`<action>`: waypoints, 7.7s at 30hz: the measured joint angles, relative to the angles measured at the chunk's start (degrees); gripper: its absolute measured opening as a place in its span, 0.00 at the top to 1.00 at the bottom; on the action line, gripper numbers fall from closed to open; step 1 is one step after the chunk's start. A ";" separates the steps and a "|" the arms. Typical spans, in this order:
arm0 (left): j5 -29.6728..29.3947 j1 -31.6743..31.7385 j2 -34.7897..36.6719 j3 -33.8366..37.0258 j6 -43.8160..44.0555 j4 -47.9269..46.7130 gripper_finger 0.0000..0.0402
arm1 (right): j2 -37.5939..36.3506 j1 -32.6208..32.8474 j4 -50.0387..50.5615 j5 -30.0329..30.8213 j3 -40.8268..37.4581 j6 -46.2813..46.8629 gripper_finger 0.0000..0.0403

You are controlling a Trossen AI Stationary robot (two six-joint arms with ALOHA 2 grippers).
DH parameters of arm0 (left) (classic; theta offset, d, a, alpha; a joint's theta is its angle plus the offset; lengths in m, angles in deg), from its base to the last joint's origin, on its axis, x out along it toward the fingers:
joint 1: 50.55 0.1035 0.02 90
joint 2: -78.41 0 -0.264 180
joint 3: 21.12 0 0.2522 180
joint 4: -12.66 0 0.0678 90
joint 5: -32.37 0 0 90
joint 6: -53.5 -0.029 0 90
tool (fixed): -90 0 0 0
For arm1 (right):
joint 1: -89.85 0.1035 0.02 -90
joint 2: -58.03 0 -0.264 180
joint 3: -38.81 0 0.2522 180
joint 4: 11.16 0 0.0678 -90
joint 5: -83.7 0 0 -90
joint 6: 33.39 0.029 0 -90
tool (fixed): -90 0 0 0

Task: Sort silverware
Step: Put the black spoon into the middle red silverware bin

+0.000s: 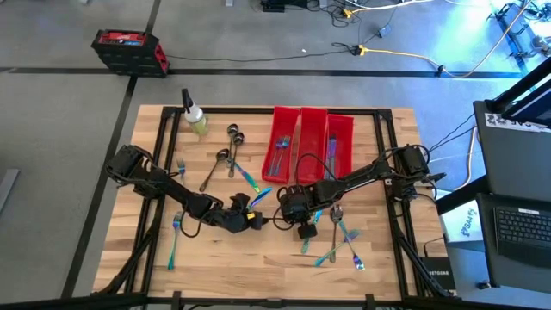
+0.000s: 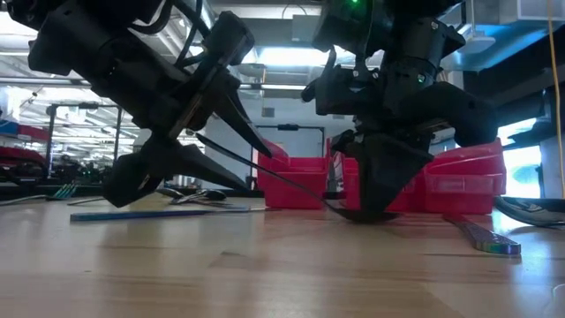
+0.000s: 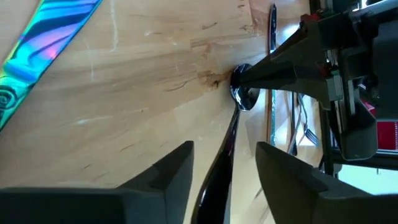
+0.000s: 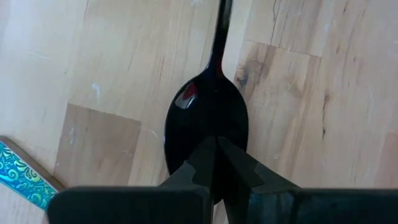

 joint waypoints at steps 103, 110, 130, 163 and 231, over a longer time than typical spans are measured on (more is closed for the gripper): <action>3.69 3.02 -0.02 -0.09 9.30 0.63 0.92 | 0.00 0.00 -0.28 -0.03 -0.04 0.33 1.00; 3.26 3.02 0.11 -0.15 8.05 1.04 0.99 | 0.00 0.00 -0.28 -0.04 -0.04 0.31 1.00; 0.05 2.98 -0.01 -0.08 3.96 3.24 1.00 | -9.79 0.00 -3.56 1.77 -0.26 3.55 0.92; -39.55 2.11 -0.09 -7.76 -17.46 23.83 1.00 | -33.81 0.00 -13.86 11.49 1.75 -4.50 0.67; -44.39 24.67 -24.11 -69.88 -40.73 -31.27 1.00 | -60.94 21.38 20.02 48.60 5.84 -5.99 0.67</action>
